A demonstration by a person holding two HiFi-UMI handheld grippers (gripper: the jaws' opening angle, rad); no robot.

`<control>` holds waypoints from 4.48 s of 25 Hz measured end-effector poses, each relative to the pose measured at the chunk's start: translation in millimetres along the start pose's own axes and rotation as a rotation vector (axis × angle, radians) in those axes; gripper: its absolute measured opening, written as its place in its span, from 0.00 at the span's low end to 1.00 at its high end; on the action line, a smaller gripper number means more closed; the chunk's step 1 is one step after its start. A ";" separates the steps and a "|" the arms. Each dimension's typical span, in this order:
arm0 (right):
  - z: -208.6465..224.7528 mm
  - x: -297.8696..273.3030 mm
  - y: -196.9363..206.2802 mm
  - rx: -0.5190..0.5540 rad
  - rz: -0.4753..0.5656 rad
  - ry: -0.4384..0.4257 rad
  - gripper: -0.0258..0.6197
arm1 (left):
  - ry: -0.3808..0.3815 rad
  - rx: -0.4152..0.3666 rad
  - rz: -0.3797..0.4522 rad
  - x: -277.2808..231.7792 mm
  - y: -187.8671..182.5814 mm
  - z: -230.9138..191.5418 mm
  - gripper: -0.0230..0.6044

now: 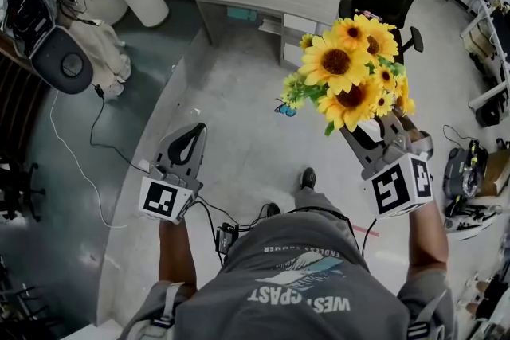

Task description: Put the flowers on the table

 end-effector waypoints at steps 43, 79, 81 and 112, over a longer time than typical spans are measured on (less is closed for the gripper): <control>5.4 -7.4 5.7 0.094 0.066 0.033 0.19 | -0.100 -0.054 0.011 34.4 -1.4 22.5 0.06; 2.4 0.4 1.7 0.048 0.002 0.019 0.19 | -0.009 -0.037 0.093 -2.3 -24.3 12.6 0.06; 2.9 -0.4 2.6 0.047 -0.002 0.026 0.19 | -0.004 -0.040 0.094 -2.9 -22.9 12.3 0.06; -27.9 54.3 -17.3 0.006 -0.109 0.085 0.19 | 0.040 -0.023 0.180 88.4 -57.0 29.4 0.06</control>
Point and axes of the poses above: the fingertips, and each gripper's own axes: x backward along the fingers, z to its right, y out of its underside, the point moved 1 cm from there along x, backward along the fingers, and after that the axes turned 6 degrees about -y, right-handed, at the moved point
